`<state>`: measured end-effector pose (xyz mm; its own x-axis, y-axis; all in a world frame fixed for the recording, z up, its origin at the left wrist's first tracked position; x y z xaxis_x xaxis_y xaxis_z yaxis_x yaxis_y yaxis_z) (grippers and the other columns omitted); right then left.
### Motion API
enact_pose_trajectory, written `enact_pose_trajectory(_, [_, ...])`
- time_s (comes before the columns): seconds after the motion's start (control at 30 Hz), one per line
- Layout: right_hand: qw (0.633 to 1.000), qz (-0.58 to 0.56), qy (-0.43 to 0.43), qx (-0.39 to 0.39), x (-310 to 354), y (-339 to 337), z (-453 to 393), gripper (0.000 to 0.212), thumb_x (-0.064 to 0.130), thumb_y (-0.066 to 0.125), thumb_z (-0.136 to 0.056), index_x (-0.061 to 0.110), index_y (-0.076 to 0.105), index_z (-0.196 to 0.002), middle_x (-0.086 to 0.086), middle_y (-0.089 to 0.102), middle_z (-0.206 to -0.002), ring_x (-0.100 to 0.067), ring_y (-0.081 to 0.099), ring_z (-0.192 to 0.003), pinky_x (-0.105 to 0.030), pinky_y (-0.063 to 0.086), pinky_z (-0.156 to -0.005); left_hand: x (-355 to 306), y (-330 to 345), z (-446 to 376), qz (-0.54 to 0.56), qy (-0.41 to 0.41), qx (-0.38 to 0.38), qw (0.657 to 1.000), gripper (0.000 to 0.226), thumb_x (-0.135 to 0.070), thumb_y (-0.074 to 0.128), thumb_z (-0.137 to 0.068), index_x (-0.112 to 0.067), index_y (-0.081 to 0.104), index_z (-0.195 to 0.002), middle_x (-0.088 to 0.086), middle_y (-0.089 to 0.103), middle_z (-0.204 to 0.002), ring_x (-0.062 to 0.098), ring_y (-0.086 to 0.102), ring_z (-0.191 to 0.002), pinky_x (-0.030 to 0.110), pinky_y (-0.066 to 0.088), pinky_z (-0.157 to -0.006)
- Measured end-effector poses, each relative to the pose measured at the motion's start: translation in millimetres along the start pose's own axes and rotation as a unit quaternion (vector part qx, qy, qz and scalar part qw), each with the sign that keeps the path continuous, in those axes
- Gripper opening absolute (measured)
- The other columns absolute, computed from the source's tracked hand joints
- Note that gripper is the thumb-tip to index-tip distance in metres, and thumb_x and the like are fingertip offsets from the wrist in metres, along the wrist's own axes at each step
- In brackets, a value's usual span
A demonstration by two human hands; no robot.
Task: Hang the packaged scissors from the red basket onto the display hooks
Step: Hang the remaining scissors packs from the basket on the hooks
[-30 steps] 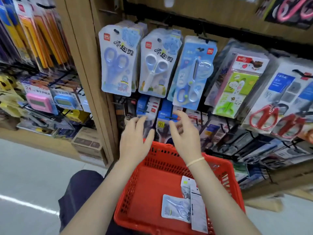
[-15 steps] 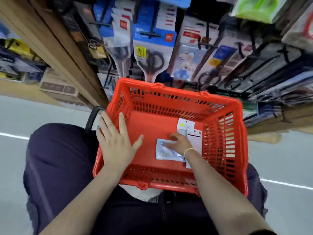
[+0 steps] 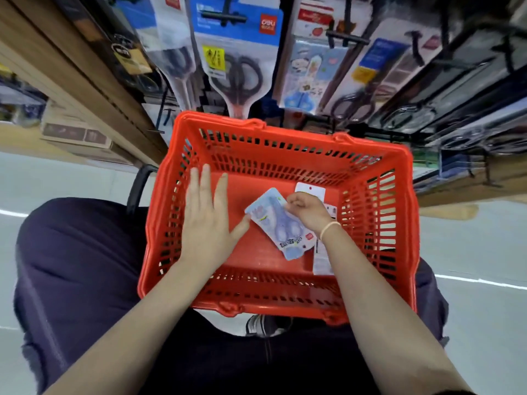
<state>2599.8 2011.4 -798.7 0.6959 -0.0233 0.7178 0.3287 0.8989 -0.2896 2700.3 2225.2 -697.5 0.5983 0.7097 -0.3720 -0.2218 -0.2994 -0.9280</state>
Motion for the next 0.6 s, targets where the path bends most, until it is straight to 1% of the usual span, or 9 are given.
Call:
enact_pose_trajectory(0.07, [0.994, -0.105, -0.002, -0.004, 6.8, -9.9, 11.6, 0.012, 0.009, 0.067, -0.094, 0.017, 0.062, -0.088, 0.001, 0.062, -0.079, -0.002, 0.056, -0.066, -0.019, 0.042, -0.065, -12.7, 22.3, -15.7, 0.165, -0.1, 0.128, 0.973, 0.085, -0.046, 0.069, -0.091, -0.003, 0.033, -0.155, 0.023, 0.044, -0.154, 0.038, 0.041, -0.144, 0.046, 0.036, -0.115])
enact_pose_trajectory(0.13, [0.981, -0.192, 0.008, 0.008, 5.5, -17.3, 20.9, 0.01, 0.01, 0.065, -0.096, 0.016, 0.061, -0.089, -0.003, 0.066, -0.084, -0.011, 0.059, -0.067, -0.021, 0.045, -0.062, -29.7, 50.3, -25.6, 0.338, -0.228, 0.249, 0.878, 0.083, -0.038, 0.084, -0.082, -0.012, 0.042, -0.149, 0.007, 0.06, -0.137, 0.025, 0.057, -0.126, 0.032, 0.047, -0.098])
enact_pose_trajectory(0.2, [0.97, -0.24, 0.032, 0.007, 0.8, -24.8, 29.6, 0.011, 0.005, 0.062, -0.097, 0.013, 0.06, -0.091, -0.004, 0.068, -0.083, -0.014, 0.061, -0.066, -0.023, 0.048, -0.06, -44.1, 79.1, -28.8, 0.456, -0.283, 0.303, 0.787, 0.044, -0.021, 0.084, -0.083, -0.016, 0.063, -0.121, 0.0, 0.072, -0.109, 0.017, 0.068, -0.1, 0.018, 0.053, -0.073])
enact_pose_trajectory(0.27, [0.973, -0.222, 0.048, -0.041, -11.0, -38.6, 32.0, 0.009, 0.005, 0.066, -0.095, 0.011, 0.062, -0.091, -0.003, 0.069, -0.087, -0.02, 0.063, -0.076, -0.031, 0.052, -0.068, -47.3, 97.2, -26.3, 0.5, -0.332, 0.303, 0.74, 0.015, -0.009, 0.076, -0.09, -0.017, 0.068, -0.1, -0.001, 0.071, -0.089, 0.013, 0.068, -0.075, 0.013, 0.05, -0.054])
enact_pose_trajectory(0.33, [0.982, -0.131, 0.071, -0.118, -32.1, -57.1, 28.9, 0.013, 0.008, 0.072, -0.091, 0.01, 0.064, -0.101, -0.003, 0.067, -0.098, -0.023, 0.062, -0.093, -0.033, 0.053, -0.078, -34.9, 112.5, -24.6, 0.488, -0.369, 0.28, 0.74, 0.013, -0.006, 0.072, -0.092, -0.017, 0.066, -0.09, 0.003, 0.068, -0.085, 0.015, 0.063, -0.07, 0.017, 0.049, -0.052])
enact_pose_trajectory(0.37, [0.982, -0.081, 0.093, -0.143, -45.0, -62.7, 26.2, 0.026, 0.01, 0.075, -0.089, 0.009, 0.062, -0.111, -0.004, 0.064, -0.107, -0.022, 0.06, -0.099, -0.031, 0.05, -0.082, -25.8, 120.3, -24.7, 0.475, -0.376, 0.269, 0.749, 0.014, -0.005, 0.072, -0.092, -0.016, 0.066, -0.087, 0.006, 0.067, -0.086, 0.02, 0.061, -0.074, 0.022, 0.048, -0.056])
enact_pose_trajectory(0.47, [0.978, 0.023, 0.146, -0.146, -66.4, -57.0, 19.1, 0.069, 0.018, 0.082, -0.082, 0.01, 0.046, -0.141, -0.009, 0.052, -0.133, -0.026, 0.053, -0.121, -0.033, 0.046, -0.102, -7.3, 132.8, -23.8, 0.439, -0.391, 0.256, 0.768, 0.018, -0.004, 0.072, -0.091, -0.018, 0.067, -0.081, 0.005, 0.067, -0.084, 0.021, 0.058, -0.084, 0.03, 0.044, -0.066])
enact_pose_trajectory(0.53, [0.971, 0.091, 0.166, -0.145, -69.9, -46.8, 13.4, 0.08, 0.023, 0.082, -0.08, 0.011, 0.038, -0.146, -0.016, 0.043, -0.143, -0.033, 0.041, -0.136, -0.038, 0.037, -0.114, -2.1, 137.2, -22.3, 0.432, -0.401, 0.252, 0.768, 0.021, -0.004, 0.071, -0.092, -0.019, 0.066, -0.079, 0.001, 0.065, -0.079, 0.019, 0.058, -0.075, 0.028, 0.044, -0.064])
enact_pose_trajectory(0.6, [0.96, 0.133, 0.191, -0.154, -70.7, -39.6, 7.8, 0.086, 0.023, 0.083, -0.08, 0.009, 0.032, -0.148, -0.019, 0.035, -0.147, -0.036, 0.034, -0.141, -0.038, 0.033, -0.116, 0.5, 140.6, -21.1, 0.438, -0.41, 0.245, 0.762, 0.021, -0.004, 0.07, -0.093, -0.018, 0.065, -0.079, -0.001, 0.064, -0.077, 0.011, 0.058, -0.063, 0.022, 0.045, -0.057])
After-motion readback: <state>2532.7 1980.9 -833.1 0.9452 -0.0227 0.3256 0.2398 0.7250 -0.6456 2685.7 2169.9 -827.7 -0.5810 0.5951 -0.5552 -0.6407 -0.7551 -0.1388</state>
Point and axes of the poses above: each hand's wrist, its own z-axis away from the middle knuckle, its own y-axis out of the palm, x = y × z, the point moved 4 cm from there along -z, towards the middle knuckle
